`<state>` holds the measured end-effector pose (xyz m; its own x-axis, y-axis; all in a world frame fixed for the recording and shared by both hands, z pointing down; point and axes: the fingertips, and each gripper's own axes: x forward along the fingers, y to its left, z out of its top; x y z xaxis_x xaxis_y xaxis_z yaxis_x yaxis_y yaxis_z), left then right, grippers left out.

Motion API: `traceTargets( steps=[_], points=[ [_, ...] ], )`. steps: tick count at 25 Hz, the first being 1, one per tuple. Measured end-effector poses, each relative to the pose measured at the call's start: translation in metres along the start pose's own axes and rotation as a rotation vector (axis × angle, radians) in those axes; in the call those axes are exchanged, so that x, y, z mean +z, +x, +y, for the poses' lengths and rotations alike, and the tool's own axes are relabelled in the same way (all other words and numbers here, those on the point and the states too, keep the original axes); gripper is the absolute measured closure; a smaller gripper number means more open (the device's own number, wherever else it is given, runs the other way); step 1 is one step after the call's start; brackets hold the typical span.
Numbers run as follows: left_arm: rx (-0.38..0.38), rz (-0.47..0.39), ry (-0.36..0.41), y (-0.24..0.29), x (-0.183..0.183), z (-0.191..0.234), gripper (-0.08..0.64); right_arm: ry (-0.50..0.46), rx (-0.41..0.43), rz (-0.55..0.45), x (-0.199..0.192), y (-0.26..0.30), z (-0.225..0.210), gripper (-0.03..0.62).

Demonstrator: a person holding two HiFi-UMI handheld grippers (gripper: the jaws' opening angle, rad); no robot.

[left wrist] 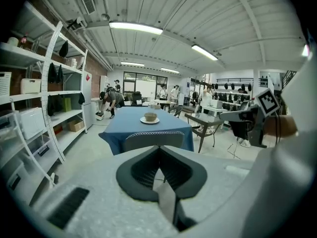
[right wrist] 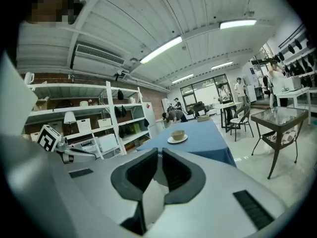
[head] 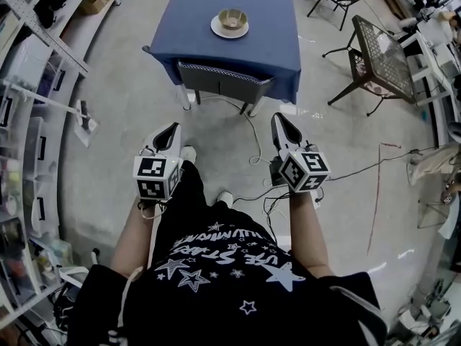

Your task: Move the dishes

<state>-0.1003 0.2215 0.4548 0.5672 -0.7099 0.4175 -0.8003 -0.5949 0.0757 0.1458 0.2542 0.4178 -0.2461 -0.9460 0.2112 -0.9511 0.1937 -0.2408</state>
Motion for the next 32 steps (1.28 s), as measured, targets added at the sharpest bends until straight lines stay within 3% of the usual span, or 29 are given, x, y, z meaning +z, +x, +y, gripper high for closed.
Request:
traceTargets(
  steps=[5, 10, 18, 32],
  points=[
    [-0.022, -0.006, 0.005, 0.033, 0.015, 0.017, 0.541, -0.017, -0.01, 0.014, 0.005, 0.034, -0.01, 0.338],
    [-0.056, -0.007, 0.004, 0.074, 0.037, 0.043, 0.541, -0.044, -0.079, 0.046, 0.013, 0.074, -0.028, 0.244],
    [-0.106, -0.005, 0.003, 0.147, 0.079, 0.095, 0.541, -0.037, -0.164, 0.084, 0.035, 0.145, -0.055, 0.222],
    [-0.198, 0.018, 0.024, 0.218, 0.118, 0.192, 0.54, -0.027, -0.265, 0.113, 0.067, 0.252, -0.046, 0.224]
  ],
)
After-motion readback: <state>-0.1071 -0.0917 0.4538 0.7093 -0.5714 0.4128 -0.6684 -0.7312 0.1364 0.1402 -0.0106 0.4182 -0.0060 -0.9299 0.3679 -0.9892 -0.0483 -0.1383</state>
